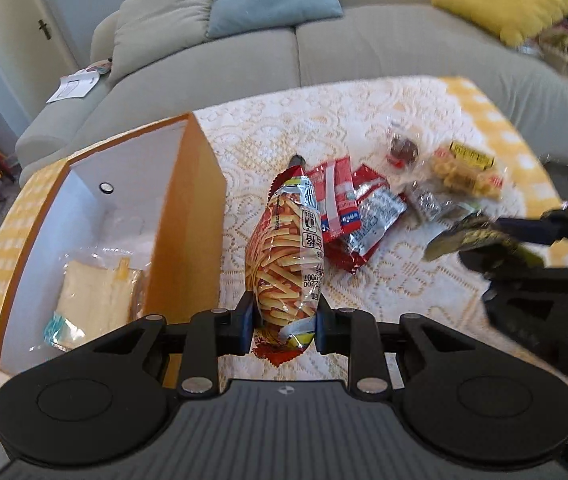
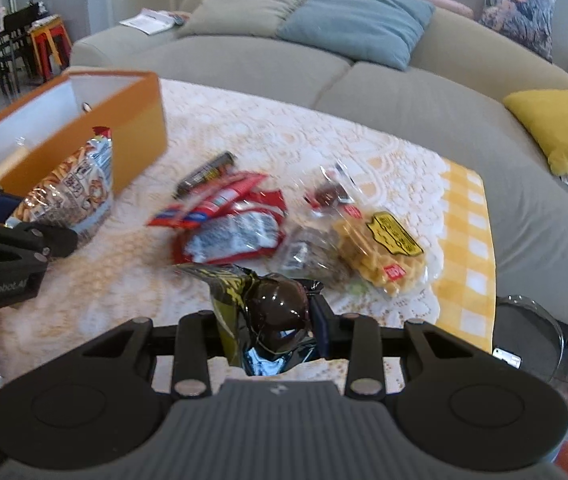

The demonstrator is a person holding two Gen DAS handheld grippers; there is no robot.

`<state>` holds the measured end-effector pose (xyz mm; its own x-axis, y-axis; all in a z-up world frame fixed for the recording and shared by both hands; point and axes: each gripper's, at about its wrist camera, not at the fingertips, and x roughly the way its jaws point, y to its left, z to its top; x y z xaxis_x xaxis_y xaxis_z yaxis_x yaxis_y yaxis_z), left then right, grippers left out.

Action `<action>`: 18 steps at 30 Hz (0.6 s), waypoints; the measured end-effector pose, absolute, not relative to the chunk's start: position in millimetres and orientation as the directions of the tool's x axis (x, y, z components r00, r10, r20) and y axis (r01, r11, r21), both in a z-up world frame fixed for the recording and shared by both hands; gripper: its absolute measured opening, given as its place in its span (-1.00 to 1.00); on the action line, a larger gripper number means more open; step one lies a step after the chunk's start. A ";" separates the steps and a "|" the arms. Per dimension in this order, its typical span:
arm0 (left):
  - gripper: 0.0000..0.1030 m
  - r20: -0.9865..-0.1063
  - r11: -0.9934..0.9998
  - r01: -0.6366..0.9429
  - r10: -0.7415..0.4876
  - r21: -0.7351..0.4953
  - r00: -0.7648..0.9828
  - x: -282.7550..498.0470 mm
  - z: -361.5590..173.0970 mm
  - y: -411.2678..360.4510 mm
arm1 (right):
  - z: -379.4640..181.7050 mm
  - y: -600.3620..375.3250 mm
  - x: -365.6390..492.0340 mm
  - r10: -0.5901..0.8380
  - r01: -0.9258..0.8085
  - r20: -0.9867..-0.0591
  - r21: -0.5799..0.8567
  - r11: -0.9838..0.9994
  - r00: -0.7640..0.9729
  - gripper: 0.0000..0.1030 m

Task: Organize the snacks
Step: 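Lower the stick-snack bag into the box with the left tool while the right tool places the chocolate snack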

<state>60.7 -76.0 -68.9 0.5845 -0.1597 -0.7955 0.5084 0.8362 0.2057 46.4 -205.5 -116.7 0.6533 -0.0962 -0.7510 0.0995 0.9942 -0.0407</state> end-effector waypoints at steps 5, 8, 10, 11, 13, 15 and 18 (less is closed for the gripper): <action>-0.40 -0.786 0.865 0.473 -0.172 0.168 0.594 54.1 -50.3 -55.7 | -101.8 -186.7 39.0 -0.048 0.061 -0.735 -0.009 0.998 0.676 -0.35; -0.40 -0.790 0.882 0.439 -0.141 0.174 0.597 52.7 -41.4 -44.6 | -92.8 -176.9 37.3 -0.017 0.037 -0.731 0.011 0.999 0.682 -0.35; -0.40 -0.783 0.891 0.425 -0.148 0.160 0.604 51.5 -33.6 -36.6 | -86.6 -171.0 37.6 0.003 0.026 -0.728 0.029 0.999 0.686 -0.35; -0.40 -0.779 0.895 0.420 -0.156 0.148 0.607 51.8 -29.3 -32.5 | -83.0 -168.3 38.7 0.014 0.020 -0.725 0.038 0.999 0.688 -0.35; -0.40 -0.772 0.904 0.409 -0.168 0.128 0.613 53.3 -21.6 -25.0 | -76.1 -163.3 41.9 0.031 0.006 -0.719 0.049 0.999 0.694 -0.35; -0.40 -0.761 0.910 0.396 -0.171 0.121 0.626 57.4 -14.0 -19.0 | -68.4 -157.6 47.4 0.051 -0.012 -0.713 0.059 0.998 0.700 -0.34; -0.40 -0.746 0.920 0.377 -0.177 0.106 0.642 68.7 -4.3 -5.8 | -55.4 -148.5 59.9 0.089 -0.053 -0.701 0.073 0.996 0.708 -0.34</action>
